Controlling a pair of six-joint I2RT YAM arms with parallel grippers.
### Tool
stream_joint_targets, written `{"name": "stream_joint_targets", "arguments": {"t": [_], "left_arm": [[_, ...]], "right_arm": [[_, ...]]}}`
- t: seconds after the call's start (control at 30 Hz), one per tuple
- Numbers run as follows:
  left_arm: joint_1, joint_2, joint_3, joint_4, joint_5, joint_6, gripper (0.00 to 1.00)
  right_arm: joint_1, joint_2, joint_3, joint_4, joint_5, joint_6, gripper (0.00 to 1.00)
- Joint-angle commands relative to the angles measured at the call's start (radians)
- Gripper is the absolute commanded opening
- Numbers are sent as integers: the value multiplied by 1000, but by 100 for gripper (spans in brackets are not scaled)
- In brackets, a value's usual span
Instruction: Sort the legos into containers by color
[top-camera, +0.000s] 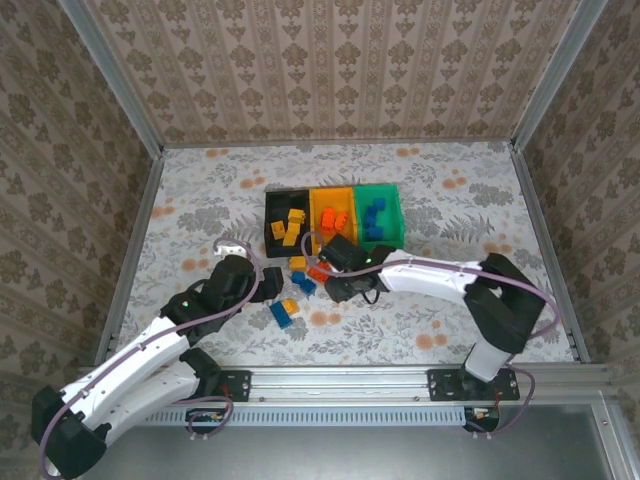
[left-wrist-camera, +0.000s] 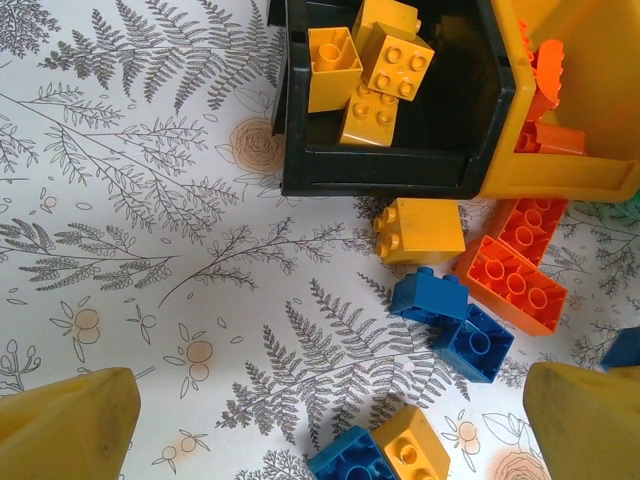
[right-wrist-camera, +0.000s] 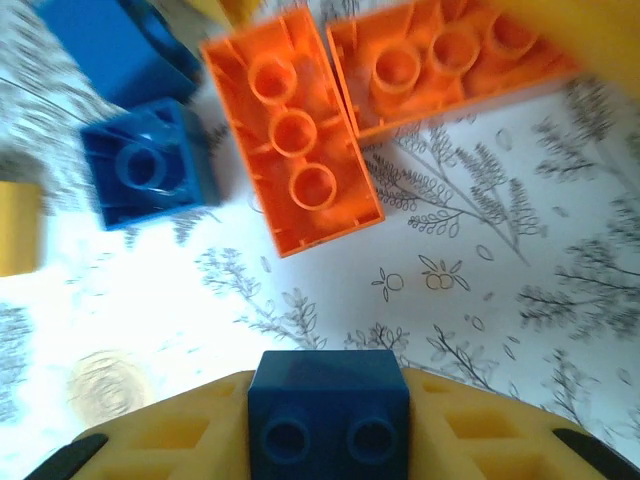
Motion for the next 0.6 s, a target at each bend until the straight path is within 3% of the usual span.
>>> {"name": "stream_joint_targets", "arguments": {"t": [0.0, 0.23, 0.43, 0.57], "left_arm": [[10, 5, -11, 18, 13, -7, 100], [13, 14, -13, 26, 19, -5, 100], [17, 11, -15, 17, 28, -8, 100], [20, 7, -12, 9, 37, -7, 100]], "right_arm": [[-27, -113, 3, -36, -7, 34, 37], [-230, -170, 74, -39, 25, 152, 37], [-363, 19, 214, -69, 138, 239, 36], [-413, 162, 319, -89, 138, 270, 37]]}}
